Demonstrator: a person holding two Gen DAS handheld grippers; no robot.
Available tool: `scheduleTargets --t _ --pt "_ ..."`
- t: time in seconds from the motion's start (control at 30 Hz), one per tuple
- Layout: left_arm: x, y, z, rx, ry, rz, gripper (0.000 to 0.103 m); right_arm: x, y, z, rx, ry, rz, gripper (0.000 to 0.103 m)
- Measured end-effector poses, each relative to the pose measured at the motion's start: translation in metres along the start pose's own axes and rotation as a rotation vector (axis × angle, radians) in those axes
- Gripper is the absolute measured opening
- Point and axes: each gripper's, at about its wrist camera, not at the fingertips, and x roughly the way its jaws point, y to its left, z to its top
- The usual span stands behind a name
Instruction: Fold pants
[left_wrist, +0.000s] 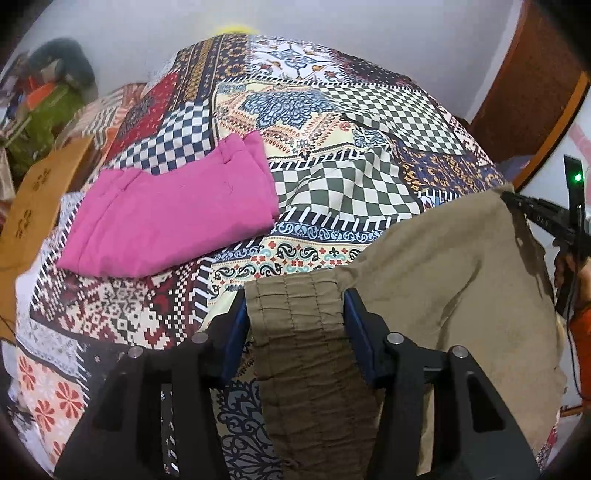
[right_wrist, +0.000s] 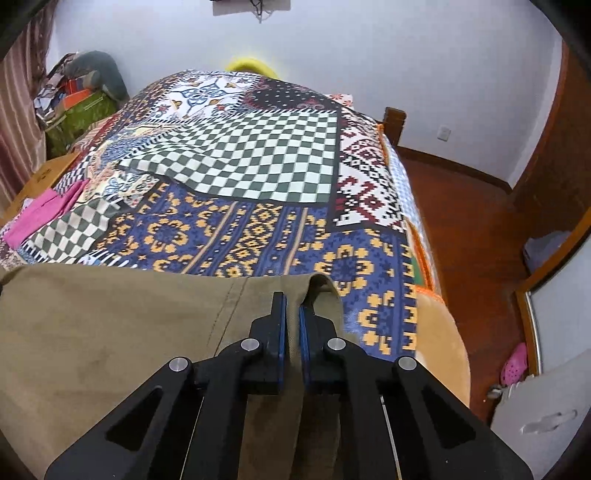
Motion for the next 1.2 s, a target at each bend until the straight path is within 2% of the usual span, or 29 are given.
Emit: scheduleTargets --t 0.1,0.23,0.3,0.37,0.43,0.6,0.73,0.83,0.9,1.03,1.2 --pt "0.006 0.002 0.001 -0.016 0.019 -0.004 0.052 0.005 -0.003 0.000 0.007 0.015 -0.012 0.005" --pt "-0.005 0.001 0.003 -0.007 0.019 -0.009 0.053 0.003 -0.001 0.003 -0.001 0.038 -0.019 0.008" --pt "-0.015 0.000 0.003 -0.005 0.008 -0.006 0.054 -0.005 -0.001 0.006 0.004 0.044 -0.021 0.019" --pt "-0.025 0.000 0.004 -0.004 -0.009 0.011 0.054 -0.018 0.001 0.006 0.007 0.014 -0.003 0.037" --pt "-0.038 -0.001 0.004 -0.004 -0.042 0.012 0.056 -0.034 0.006 0.006 -0.002 -0.030 0.013 0.040" --pt "-0.045 -0.013 0.003 0.028 -0.046 -0.039 0.058 -0.038 0.025 0.003 -0.047 -0.027 0.069 0.041" --pt "-0.024 -0.025 0.000 0.061 -0.001 -0.027 0.058 -0.012 0.036 -0.008 -0.053 0.062 0.083 0.041" --pt "-0.003 -0.020 -0.005 0.043 0.060 -0.036 0.058 0.006 0.036 -0.017 -0.050 0.112 0.077 0.041" --pt "-0.002 -0.015 -0.007 0.018 0.061 -0.055 0.059 0.002 0.034 -0.018 -0.041 0.118 0.075 0.042" --pt "-0.016 -0.012 -0.008 0.004 0.031 -0.036 0.059 -0.015 0.030 -0.018 -0.034 0.114 0.053 0.042" --pt "-0.042 -0.007 -0.015 -0.011 -0.013 -0.034 0.059 -0.053 0.027 -0.025 -0.016 0.064 0.050 0.042"
